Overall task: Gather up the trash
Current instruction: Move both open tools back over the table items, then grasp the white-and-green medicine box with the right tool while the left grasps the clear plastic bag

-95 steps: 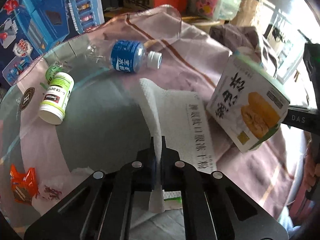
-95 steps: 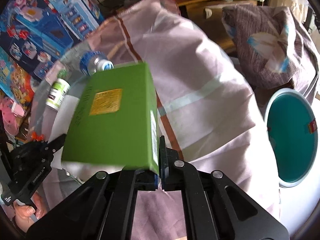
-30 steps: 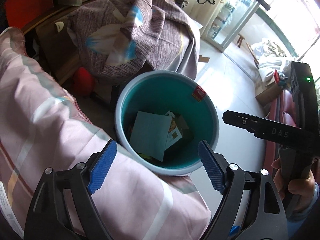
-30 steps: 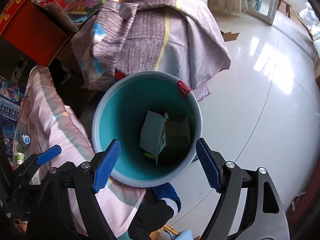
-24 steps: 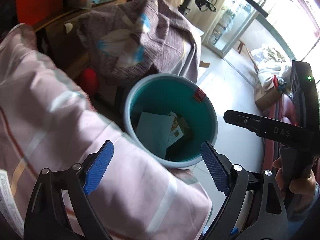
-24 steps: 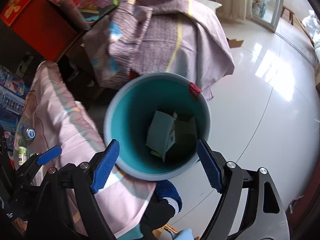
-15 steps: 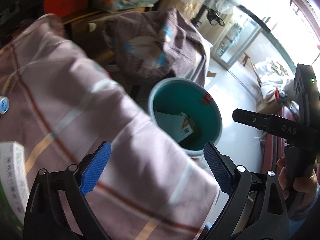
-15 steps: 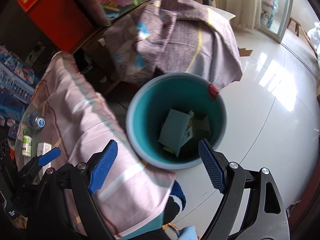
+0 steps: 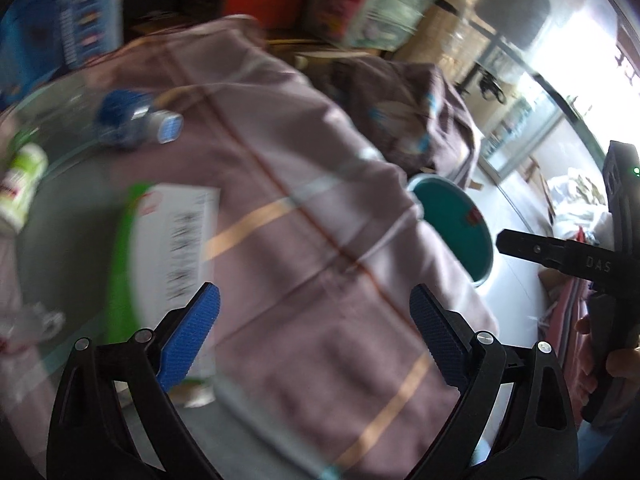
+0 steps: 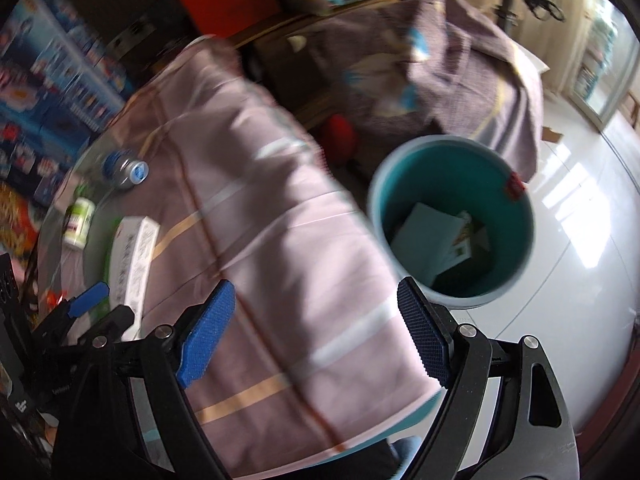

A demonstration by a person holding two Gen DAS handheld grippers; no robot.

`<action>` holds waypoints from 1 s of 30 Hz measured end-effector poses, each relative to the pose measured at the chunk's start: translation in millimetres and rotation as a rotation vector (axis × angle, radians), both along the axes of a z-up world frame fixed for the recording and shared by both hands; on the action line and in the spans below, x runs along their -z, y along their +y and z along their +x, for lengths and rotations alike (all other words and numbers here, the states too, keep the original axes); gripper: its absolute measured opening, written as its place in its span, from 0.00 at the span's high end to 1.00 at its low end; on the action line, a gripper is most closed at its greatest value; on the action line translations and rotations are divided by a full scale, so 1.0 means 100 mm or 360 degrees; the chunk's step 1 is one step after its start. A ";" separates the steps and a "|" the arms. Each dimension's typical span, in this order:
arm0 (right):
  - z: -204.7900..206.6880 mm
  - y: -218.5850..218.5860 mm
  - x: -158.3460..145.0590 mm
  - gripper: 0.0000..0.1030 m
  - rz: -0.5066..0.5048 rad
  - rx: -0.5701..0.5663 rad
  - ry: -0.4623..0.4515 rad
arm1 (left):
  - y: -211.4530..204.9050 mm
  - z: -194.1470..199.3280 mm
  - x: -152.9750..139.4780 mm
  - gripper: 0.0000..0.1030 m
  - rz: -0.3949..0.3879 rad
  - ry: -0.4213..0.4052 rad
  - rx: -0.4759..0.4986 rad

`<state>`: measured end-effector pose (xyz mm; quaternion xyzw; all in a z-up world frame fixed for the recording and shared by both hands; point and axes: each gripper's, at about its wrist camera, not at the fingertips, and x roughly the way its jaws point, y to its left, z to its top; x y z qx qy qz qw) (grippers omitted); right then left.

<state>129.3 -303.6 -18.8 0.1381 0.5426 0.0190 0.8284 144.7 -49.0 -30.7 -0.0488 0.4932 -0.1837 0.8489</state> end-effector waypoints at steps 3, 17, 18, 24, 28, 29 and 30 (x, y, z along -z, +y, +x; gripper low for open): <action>0.00 0.27 -0.03 0.20 -0.0011 -0.0068 0.0012 | 0.34 -0.11 -0.02 0.07 0.0001 -0.0023 -0.0065; 0.13 1.76 0.14 0.19 -0.0047 -0.0412 0.0149 | 2.21 -0.48 -0.06 0.06 0.0120 -0.0108 -0.0453; 0.14 1.86 0.16 0.19 -0.0046 -0.0428 0.0159 | 2.29 -0.49 -0.05 0.06 0.0127 -0.0110 -0.0460; 0.30 2.34 0.25 0.18 -0.0053 -0.0443 0.0208 | 2.60 -0.46 0.10 0.06 0.0167 -0.0078 -0.0456; 0.41 2.55 0.36 0.16 -0.0027 -0.0402 0.0258 | 2.62 -0.42 0.23 0.06 0.0173 -0.0036 -0.0413; 0.44 2.60 0.39 0.16 -0.0043 -0.0390 0.0266 | 2.61 -0.40 0.25 0.06 0.0177 -0.0032 -0.0403; 0.46 2.63 0.42 0.16 -0.0057 -0.0380 0.0273 | 2.61 -0.39 0.28 0.06 0.0180 -0.0021 -0.0394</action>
